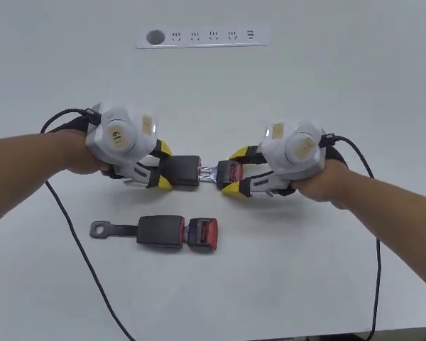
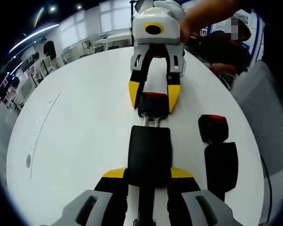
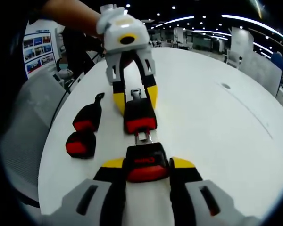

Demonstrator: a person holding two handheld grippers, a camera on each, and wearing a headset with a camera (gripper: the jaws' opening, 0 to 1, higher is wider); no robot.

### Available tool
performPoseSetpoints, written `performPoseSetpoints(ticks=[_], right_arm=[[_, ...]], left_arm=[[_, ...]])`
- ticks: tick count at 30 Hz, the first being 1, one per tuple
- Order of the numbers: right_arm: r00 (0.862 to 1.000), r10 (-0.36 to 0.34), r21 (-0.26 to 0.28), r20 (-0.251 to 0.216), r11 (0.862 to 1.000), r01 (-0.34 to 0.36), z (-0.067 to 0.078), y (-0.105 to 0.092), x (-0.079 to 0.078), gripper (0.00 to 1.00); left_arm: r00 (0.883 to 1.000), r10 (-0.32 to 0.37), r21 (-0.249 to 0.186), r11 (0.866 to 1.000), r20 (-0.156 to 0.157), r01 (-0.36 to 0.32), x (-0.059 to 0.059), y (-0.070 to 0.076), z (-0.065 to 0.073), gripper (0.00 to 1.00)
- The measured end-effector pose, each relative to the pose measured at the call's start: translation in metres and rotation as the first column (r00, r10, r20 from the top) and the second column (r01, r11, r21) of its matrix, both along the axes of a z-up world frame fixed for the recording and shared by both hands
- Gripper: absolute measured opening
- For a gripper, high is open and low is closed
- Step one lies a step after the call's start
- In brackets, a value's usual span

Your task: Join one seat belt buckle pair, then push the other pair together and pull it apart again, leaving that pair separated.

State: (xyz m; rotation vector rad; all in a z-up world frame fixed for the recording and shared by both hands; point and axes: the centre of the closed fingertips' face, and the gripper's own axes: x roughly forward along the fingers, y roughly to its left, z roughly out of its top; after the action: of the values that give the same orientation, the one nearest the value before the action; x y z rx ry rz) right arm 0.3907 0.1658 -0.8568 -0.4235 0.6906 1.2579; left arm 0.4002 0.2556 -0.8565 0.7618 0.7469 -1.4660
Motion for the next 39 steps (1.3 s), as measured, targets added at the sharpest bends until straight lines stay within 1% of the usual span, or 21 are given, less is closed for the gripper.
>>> performPoseSetpoints(ticks=[7,11,15,20,28,34,39], right_arm=[[1.0,-0.003,-0.002,0.002,1.0,0.003,-0.001,-0.016,-0.001,0.36],[1.0,0.002,-0.014,-0.001,1.0,-0.002,-0.003,-0.024,-0.002,0.36],[1.0,-0.005,-0.006,-0.001,1.0,0.005,-0.003,-0.033,-0.002,0.36],[1.0,-0.006,-0.009,-0.008,1.0,0.006,-0.004,-0.044,-0.005,0.36],[1.0,-0.009,-0.013,-0.015,1.0,0.008,0.001,-0.062,-0.013,0.36],[1.0,-0.018,-0.024,-0.02,1.0,0.018,0.002,-0.075,-0.016,0.36],[1.0,-0.019,-0.033,-0.015,0.999,0.018,0.003,-0.087,-0.018,0.36]], left_arm=[[1.0,0.001,0.001,1.0,-0.001,-0.001,0.0,-0.001,0.0,0.33],[1.0,0.005,0.0,1.0,-0.003,-0.005,0.001,-0.001,0.0,0.33],[1.0,0.004,0.006,1.0,-0.002,-0.004,0.0,-0.001,0.0,0.33],[1.0,0.008,0.008,1.0,-0.004,-0.007,0.0,-0.001,0.0,0.33],[1.0,0.013,0.016,1.0,-0.006,-0.013,0.0,0.0,0.0,0.33],[1.0,0.019,0.019,1.0,-0.008,-0.019,0.0,0.0,-0.001,0.33],[1.0,0.027,0.024,0.999,-0.013,-0.027,0.0,0.0,-0.001,0.33]])
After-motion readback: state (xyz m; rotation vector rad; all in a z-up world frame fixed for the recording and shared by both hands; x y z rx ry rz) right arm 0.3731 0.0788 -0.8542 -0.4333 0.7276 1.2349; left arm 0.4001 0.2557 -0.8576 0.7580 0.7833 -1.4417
